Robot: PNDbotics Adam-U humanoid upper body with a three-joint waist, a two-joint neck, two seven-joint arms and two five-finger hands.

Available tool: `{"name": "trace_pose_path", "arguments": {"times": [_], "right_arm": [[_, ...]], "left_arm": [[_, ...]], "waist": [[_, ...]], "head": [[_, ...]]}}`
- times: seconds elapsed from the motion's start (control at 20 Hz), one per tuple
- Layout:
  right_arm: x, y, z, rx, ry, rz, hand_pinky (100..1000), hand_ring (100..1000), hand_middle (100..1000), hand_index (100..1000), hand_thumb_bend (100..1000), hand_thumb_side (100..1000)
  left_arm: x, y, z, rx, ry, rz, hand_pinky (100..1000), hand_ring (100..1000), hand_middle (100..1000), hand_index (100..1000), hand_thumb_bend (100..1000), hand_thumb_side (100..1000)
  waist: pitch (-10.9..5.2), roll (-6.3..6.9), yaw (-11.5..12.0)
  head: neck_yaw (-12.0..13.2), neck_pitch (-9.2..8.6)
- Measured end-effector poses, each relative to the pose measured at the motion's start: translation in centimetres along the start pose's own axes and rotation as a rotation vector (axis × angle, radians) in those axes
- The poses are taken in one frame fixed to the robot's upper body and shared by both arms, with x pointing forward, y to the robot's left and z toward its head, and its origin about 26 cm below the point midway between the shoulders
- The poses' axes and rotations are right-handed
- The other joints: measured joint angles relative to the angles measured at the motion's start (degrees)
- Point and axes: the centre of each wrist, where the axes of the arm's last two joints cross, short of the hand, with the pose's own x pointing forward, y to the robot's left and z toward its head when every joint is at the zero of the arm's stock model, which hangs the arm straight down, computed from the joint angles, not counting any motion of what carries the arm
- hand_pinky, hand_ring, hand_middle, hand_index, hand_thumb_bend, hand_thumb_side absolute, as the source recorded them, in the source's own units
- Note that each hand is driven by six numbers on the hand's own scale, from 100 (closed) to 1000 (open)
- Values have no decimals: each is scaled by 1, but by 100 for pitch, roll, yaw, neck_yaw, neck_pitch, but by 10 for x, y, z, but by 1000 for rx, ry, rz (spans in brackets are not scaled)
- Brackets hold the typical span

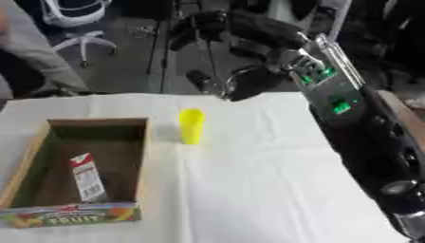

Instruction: Pick up objects on the table and place them in the box.

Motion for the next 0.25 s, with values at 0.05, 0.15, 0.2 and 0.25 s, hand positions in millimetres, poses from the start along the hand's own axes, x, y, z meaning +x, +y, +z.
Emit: {"name": "trace_pose_path", "arguments": {"times": [0.05, 0.15, 0.2, 0.25], "right_arm": [[0, 2, 4, -2, 19, 6, 874, 846, 843, 859, 178, 664], [0, 3, 6, -11, 42, 22, 819, 766, 742, 874, 142, 671], [0, 4, 7, -18, 52, 28, 812, 757, 731, 875, 143, 674], [-1, 7, 10, -23, 71, 24, 785, 718, 696, 874, 100, 657]], "left_arm": [[-1, 0, 0, -10, 6, -1, 647, 769, 629, 812, 403, 998], [-1, -1, 1, -23, 11, -2, 649, 796, 655, 813, 392, 1000], [-2, 0, 1, -31, 17, -7, 649, 796, 656, 813, 391, 1000], [-5, 1, 3, -45, 32, -18, 649, 800, 658, 813, 389, 1000]], "waist": [[-1, 12, -5], [-1, 3, -13], [0, 2, -31], [8, 5, -108]], "head": [[9, 0], [13, 1], [28, -1], [66, -3]]}}
